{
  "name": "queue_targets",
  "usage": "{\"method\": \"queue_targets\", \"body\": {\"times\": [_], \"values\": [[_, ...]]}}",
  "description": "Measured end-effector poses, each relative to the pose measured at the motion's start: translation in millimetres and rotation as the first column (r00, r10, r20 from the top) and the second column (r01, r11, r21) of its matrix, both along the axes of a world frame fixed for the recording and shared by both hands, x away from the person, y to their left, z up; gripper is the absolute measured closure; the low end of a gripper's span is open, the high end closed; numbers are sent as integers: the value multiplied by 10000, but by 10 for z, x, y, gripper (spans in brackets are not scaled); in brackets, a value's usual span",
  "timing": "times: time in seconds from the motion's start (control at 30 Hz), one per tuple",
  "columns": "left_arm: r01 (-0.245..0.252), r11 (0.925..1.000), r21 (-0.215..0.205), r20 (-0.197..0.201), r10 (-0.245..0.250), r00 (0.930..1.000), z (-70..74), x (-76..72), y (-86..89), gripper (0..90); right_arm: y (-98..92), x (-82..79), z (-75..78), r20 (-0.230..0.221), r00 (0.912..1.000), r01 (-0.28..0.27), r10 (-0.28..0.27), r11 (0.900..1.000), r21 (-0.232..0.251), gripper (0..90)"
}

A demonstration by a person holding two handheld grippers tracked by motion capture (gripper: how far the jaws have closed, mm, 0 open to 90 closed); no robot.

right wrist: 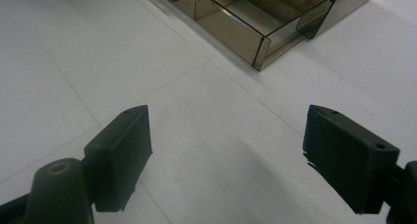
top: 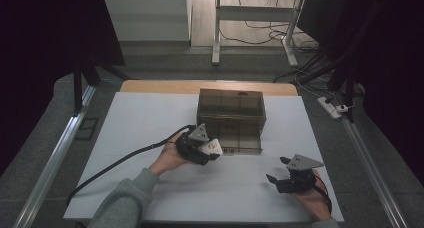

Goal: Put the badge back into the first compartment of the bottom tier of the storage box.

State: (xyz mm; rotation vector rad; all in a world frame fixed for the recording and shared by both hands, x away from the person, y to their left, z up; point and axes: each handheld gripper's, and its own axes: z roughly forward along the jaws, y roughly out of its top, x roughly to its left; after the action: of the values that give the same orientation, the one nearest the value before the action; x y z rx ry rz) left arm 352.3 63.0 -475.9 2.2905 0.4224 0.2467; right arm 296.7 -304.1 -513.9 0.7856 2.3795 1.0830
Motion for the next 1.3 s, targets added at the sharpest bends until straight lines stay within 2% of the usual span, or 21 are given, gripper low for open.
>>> {"method": "queue_targets", "body": {"times": [0.13,0.27,0.57,0.8,1.0,1.2,1.3], "values": [[-68,10000,24,39,68,10000,-3,36,-4,330,-5,-2,5,-10,10000,-8,8,10000,39,182],[-336,9994,67,107,335,9994,-18,115,19,329,-5,-4,5,14,10000,4,-4,9999,100,182],[-668,9978,39,-78,668,9977,-91,383,72,329,-13,-8,16,-8,10000,43,-43,9999,164,182],[-898,9959,90,-144,900,9958,-140,469,83,326,-8,-6,9,-12,10000,63,-62,9998,204,181],[-1102,9930,424,-54,1105,9939,-132,422,85,217,-19,-10,20,-19,10000,81,-81,9997,225,181],[-1407,9893,394,-158,1414,9898,-116,316,180,213,-18,-16,25,5,10000,58,-58,9997,246,181],[-1625,9864,235,-266,1631,9863,-109,231,264,217,-20,-15,28,26,10000,53,-54,9996,261,181]]}}
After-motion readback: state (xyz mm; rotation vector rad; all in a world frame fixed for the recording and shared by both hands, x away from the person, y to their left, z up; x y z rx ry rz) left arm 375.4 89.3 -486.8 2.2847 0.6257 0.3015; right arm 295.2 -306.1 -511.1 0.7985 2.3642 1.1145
